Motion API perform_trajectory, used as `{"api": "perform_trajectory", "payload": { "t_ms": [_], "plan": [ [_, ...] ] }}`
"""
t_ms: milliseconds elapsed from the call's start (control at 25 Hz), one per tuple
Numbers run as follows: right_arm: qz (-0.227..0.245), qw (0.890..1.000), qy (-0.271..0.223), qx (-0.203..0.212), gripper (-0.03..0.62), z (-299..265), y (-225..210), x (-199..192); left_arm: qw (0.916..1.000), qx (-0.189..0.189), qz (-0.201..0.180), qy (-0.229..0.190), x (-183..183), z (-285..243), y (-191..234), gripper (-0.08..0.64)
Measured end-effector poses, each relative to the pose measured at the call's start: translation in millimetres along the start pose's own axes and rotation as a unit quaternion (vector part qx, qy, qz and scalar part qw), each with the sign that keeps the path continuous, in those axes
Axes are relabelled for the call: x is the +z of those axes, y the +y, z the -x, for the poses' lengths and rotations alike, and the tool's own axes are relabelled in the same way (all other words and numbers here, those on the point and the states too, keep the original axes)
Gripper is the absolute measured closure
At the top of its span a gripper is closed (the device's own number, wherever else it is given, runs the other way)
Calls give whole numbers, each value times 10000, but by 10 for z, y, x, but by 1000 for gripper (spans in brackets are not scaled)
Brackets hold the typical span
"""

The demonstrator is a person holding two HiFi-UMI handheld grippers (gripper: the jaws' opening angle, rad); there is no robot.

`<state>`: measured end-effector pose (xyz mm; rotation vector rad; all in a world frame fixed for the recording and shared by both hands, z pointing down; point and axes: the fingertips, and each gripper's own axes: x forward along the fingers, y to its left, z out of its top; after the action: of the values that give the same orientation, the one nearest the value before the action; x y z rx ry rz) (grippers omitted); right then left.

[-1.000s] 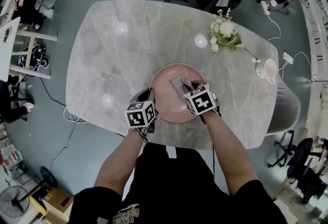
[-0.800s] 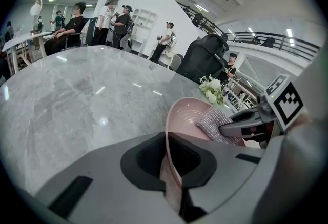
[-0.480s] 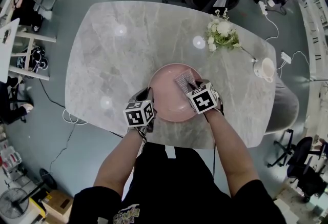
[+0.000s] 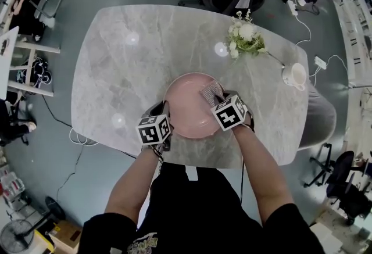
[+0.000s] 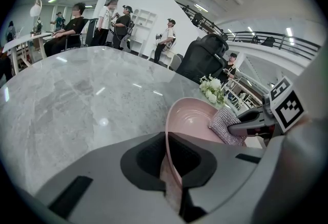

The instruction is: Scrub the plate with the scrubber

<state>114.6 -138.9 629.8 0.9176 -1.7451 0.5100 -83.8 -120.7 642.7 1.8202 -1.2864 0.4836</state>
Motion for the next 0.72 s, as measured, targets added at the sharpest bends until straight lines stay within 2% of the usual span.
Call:
{"api": "perform_trajectory", "payload": {
  "t_ms": [480,720],
  "plan": [
    [92,9995,-168,-245,515,132,-46,-5,10000,-9,43,-9,-16,22,-21,534],
    [6,9988,-469,-102,515,158,31,86,10000,-28,61,-13,-16,21,-19,534]
  ]
}}
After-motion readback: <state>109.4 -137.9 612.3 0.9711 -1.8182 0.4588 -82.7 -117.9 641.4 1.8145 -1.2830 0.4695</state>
